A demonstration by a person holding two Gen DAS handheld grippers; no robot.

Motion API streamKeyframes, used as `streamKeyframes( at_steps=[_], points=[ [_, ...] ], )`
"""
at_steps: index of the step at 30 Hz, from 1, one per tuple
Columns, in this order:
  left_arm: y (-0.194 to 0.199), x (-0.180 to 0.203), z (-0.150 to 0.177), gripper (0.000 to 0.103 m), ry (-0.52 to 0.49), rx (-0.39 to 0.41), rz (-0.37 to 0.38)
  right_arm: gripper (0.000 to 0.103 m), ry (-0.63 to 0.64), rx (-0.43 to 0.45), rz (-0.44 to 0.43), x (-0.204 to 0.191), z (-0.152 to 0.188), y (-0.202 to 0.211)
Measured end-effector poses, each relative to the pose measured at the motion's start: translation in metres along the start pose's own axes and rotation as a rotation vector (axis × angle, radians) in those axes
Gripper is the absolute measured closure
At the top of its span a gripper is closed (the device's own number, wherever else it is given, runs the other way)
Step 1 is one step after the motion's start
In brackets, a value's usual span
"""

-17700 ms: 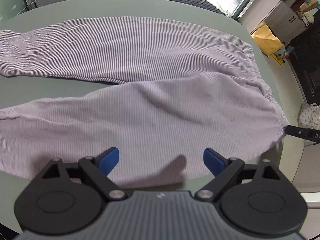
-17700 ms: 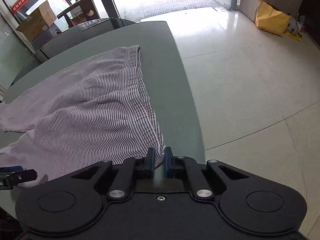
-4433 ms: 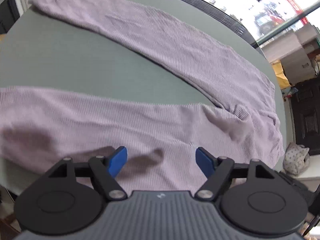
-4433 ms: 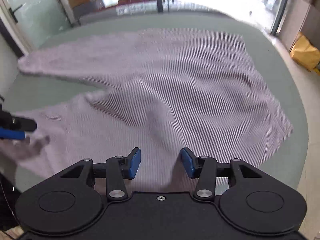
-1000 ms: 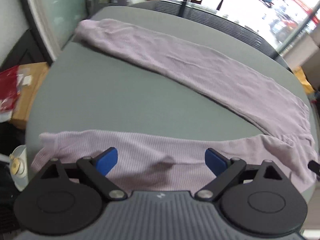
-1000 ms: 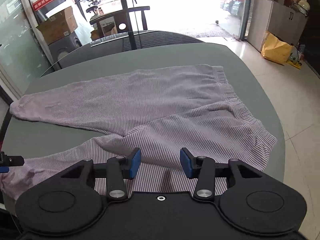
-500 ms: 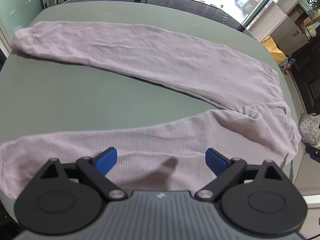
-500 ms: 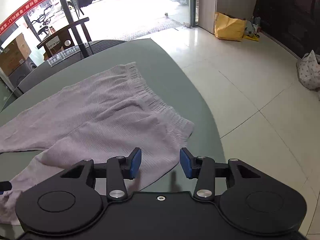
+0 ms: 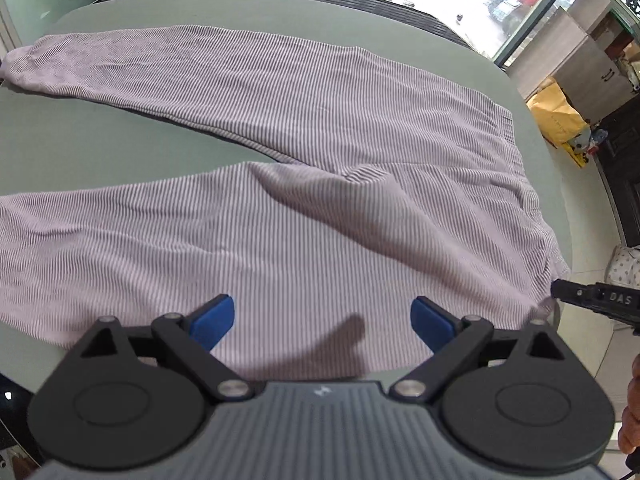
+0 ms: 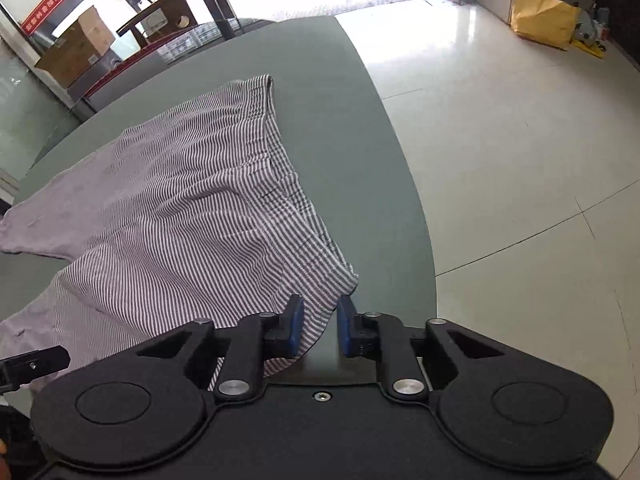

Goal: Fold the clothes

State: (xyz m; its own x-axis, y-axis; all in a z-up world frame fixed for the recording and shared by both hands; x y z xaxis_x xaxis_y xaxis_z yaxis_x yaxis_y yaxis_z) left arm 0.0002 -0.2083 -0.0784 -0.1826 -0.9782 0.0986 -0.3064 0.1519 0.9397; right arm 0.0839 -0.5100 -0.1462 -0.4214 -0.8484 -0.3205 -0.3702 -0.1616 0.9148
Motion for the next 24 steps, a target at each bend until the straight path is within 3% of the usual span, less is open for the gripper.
streamKeyframes(
  at_steps=[1,8,11,12,13,18,20,22,24],
  points=[
    [0.000,0.001,0.001,0.005,0.006,-0.001,-0.003,0.101,0.003,0.000,-0.006,-0.002,0.001,0.002],
    [-0.005,0.004,0.007,0.005,-0.004,-0.014,-0.005,0.100,-0.006,0.016,-0.005,0.011,0.009,0.016],
    [-0.006,0.005,0.009,0.005,-0.027,-0.030,0.002,0.084,-0.081,-0.001,-0.024,0.019,0.009,0.015],
    [-0.006,0.005,0.010,0.005,-0.030,-0.036,0.007,0.071,-0.104,-0.001,-0.028,0.021,0.008,0.016],
    [-0.007,0.005,0.011,0.005,-0.033,-0.042,0.012,0.067,-0.159,0.001,-0.039,0.023,0.007,0.014],
    [-0.009,0.003,0.025,0.005,-0.052,-0.084,0.013,0.065,-0.209,-0.015,-0.058,0.014,0.005,0.000],
    [-0.012,-0.003,0.031,0.005,-0.035,-0.102,0.007,0.069,-0.206,0.001,-0.065,0.008,0.002,-0.002],
    [-0.013,-0.009,0.034,0.005,-0.018,-0.109,0.006,0.089,-0.182,-0.011,-0.058,0.000,0.000,-0.006],
    [-0.012,-0.011,0.034,0.005,-0.017,-0.107,0.002,0.091,-0.106,-0.005,-0.031,-0.011,0.002,-0.008]
  ],
)
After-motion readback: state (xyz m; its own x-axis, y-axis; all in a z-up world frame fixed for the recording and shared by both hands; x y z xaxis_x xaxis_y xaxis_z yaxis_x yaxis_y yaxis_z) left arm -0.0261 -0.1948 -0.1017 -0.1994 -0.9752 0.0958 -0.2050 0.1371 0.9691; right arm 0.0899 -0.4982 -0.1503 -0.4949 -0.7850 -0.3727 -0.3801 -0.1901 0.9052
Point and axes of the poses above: each gripper's, at about its wrist camera, not at the fingertips, and y roughly against the way its jaws point, x to its right, z to its underside, the point moved 5 cm from there along -y, roughly the way its jaws point, and after that the axes turned 15 degrees about -y, right-handed, at the moved point
